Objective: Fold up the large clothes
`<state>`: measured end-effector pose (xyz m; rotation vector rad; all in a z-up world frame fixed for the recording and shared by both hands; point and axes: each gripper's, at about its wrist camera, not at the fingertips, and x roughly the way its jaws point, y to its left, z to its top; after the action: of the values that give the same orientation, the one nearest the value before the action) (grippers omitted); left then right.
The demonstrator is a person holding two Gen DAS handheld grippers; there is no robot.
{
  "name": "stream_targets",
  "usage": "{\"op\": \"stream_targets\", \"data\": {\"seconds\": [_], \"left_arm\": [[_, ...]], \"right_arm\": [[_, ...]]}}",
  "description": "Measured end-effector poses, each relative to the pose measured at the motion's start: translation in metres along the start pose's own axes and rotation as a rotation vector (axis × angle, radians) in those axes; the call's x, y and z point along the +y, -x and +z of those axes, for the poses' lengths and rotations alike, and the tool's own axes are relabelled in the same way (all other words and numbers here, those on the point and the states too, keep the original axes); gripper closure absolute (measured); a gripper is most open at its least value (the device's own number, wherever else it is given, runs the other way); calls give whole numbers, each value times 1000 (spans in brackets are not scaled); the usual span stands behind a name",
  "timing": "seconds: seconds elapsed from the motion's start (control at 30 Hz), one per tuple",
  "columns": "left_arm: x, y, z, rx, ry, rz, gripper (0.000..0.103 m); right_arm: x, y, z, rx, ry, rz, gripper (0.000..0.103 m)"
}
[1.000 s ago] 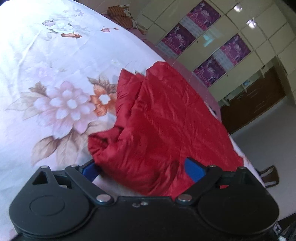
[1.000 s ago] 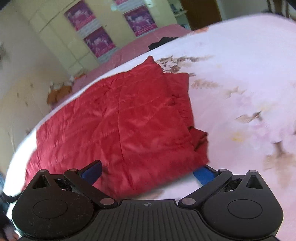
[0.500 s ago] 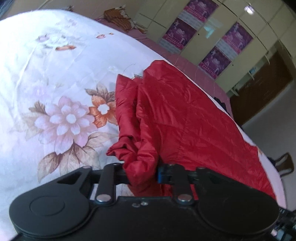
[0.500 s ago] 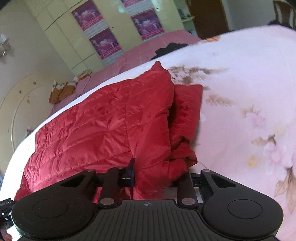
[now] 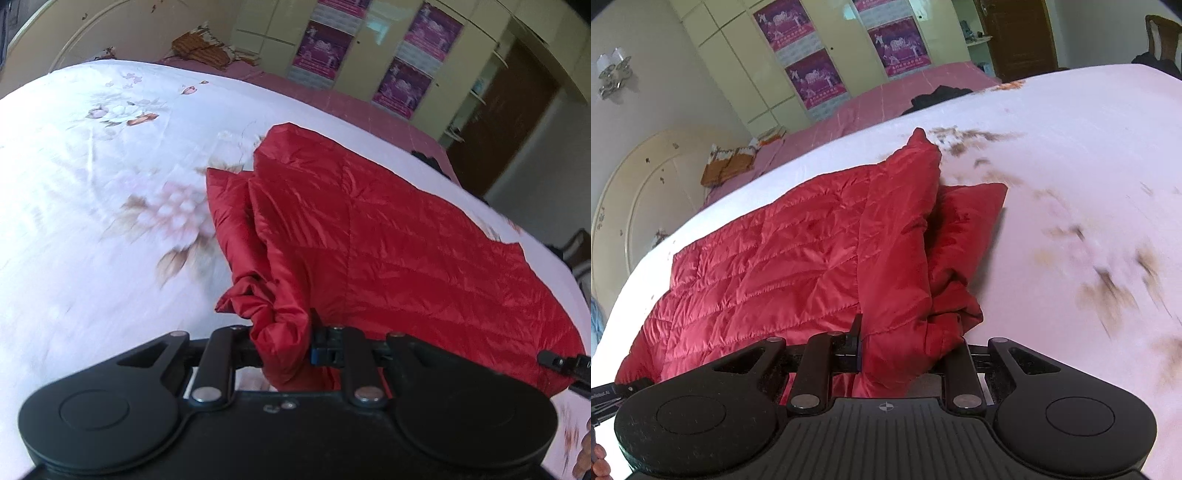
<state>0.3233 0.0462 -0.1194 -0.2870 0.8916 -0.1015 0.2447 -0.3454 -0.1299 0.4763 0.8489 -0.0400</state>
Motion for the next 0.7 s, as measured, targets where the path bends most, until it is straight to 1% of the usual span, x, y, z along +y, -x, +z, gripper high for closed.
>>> {"op": "stream_targets", "data": {"seconds": [0.2, 0.4, 0.53, 0.6, 0.63, 0.67, 0.7], "left_arm": [[6, 46, -43, 14, -48, -14, 84], [15, 83, -84, 28, -77, -30, 84], [20, 97, -97, 33, -87, -33, 84], [20, 98, -101, 37, -101, -29, 84], [19, 95, -101, 36, -110, -24, 82], [19, 92, -103, 34, -113, -16, 76], [19, 88, -103, 35, -114, 0, 74]], "right_arm": [[-6, 41, -52, 20, 18, -7, 81], [-14, 75, -90, 25, 13, 1, 81], [-16, 91, -108, 26, 18, 8, 81], [-16, 93, -114, 28, 35, 4, 81], [-16, 92, -117, 26, 41, 1, 81], [-17, 94, -123, 20, 45, 0, 79], [-17, 94, -125, 15, 55, -17, 70]]}}
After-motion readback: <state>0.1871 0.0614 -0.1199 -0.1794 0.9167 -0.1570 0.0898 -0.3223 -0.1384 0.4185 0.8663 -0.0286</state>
